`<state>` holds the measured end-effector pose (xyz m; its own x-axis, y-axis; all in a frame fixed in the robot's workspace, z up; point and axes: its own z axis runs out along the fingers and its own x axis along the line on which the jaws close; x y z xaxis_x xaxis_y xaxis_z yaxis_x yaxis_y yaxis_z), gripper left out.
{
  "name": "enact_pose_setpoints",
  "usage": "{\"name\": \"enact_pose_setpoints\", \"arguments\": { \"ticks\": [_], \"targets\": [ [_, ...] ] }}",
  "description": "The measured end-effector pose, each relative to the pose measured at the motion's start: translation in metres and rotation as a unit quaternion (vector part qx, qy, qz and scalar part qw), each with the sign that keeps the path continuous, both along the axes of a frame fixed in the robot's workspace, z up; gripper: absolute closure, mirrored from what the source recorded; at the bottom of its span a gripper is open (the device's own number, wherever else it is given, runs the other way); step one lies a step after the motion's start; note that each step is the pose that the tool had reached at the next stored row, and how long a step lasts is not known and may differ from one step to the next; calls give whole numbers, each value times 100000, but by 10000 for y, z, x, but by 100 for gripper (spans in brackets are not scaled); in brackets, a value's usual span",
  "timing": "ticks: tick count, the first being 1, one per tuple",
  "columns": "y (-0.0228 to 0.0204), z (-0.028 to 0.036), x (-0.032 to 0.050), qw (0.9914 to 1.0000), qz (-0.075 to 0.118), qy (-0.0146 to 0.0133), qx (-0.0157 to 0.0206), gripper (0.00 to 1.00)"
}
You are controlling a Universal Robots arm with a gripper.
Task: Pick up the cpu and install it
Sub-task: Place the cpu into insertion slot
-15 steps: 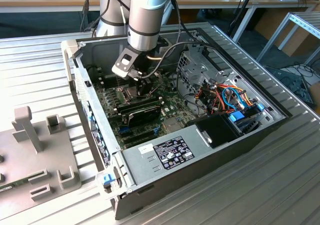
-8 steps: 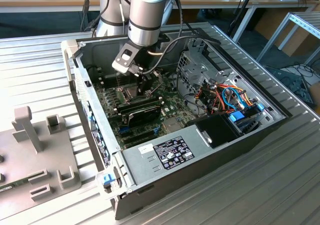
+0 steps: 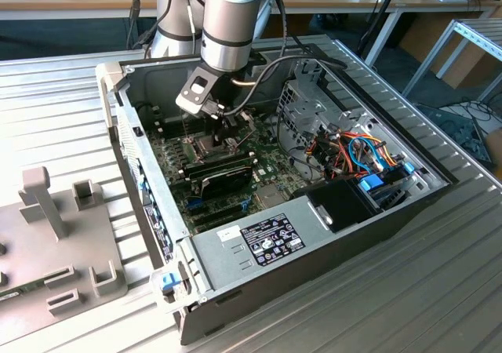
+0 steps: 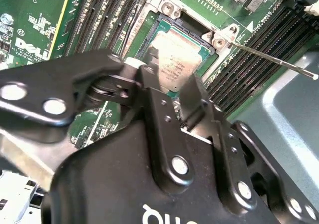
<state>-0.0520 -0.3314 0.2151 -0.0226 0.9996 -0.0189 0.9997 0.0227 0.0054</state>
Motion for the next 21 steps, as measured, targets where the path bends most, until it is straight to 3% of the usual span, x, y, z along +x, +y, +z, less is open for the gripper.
{"name": "enact_pose_setpoints", "arguments": {
  "ticks": [2, 4, 7, 16, 21],
  "targets": [
    [0, 0, 0, 100000, 2, -2, -1, 71],
    [0, 0, 0, 100000, 1, -4, 1, 71],
    [0, 1, 0, 100000, 3, -2, 0, 89],
    [-1, 13, 0, 100000, 1, 13, -30, 89],
    [0, 122, 0, 100000, 1, 1, -12, 89]
  ]
}}
